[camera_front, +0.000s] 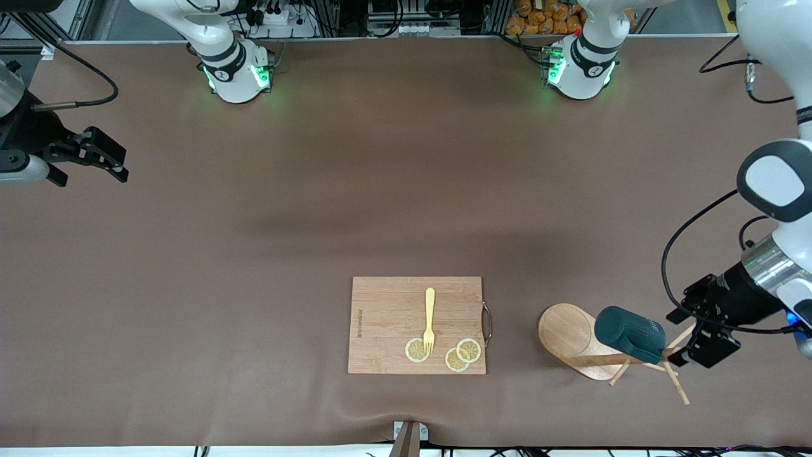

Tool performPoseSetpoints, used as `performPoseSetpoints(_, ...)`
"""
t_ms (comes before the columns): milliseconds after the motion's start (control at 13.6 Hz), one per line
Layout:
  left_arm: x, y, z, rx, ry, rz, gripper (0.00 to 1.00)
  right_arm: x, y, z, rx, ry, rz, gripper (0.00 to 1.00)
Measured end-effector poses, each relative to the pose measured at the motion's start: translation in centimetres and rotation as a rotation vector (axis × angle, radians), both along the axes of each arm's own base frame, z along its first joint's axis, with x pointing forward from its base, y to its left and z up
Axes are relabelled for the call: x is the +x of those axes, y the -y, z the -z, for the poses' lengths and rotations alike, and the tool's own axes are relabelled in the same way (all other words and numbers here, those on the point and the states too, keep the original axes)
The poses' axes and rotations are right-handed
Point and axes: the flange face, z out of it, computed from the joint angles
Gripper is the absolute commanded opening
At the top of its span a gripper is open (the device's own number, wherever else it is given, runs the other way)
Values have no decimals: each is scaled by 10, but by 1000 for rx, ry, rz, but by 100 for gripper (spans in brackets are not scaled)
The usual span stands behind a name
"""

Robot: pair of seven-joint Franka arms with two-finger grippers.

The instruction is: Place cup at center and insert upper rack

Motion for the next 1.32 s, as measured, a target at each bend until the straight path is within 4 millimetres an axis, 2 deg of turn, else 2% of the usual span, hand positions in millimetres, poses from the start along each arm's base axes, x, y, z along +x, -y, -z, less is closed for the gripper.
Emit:
performPoseSetpoints(220,-25,17,-20,77,-71,143,100,0,0,0,0,-1,0,100)
performPoseSetpoints(513,-71,33,-48,204,-141,382,100,0,0,0,0,-1,0,100)
performPoseSetpoints(660,-97,51,-60,276,-142,501,100,0,0,0,0,0,0,100)
performPoseSetpoints(880,-140,79,-65,361,-148,668,100,0,1,-2,0,5,2,100)
performPoseSetpoints(1099,-173,75,-75,435,-197,857,100,1,7,-8,0,21,12,100)
performPoseSetpoints(1319,-190,65,-83,467,-230,997,100,2,21,-10,-1,23,37,100)
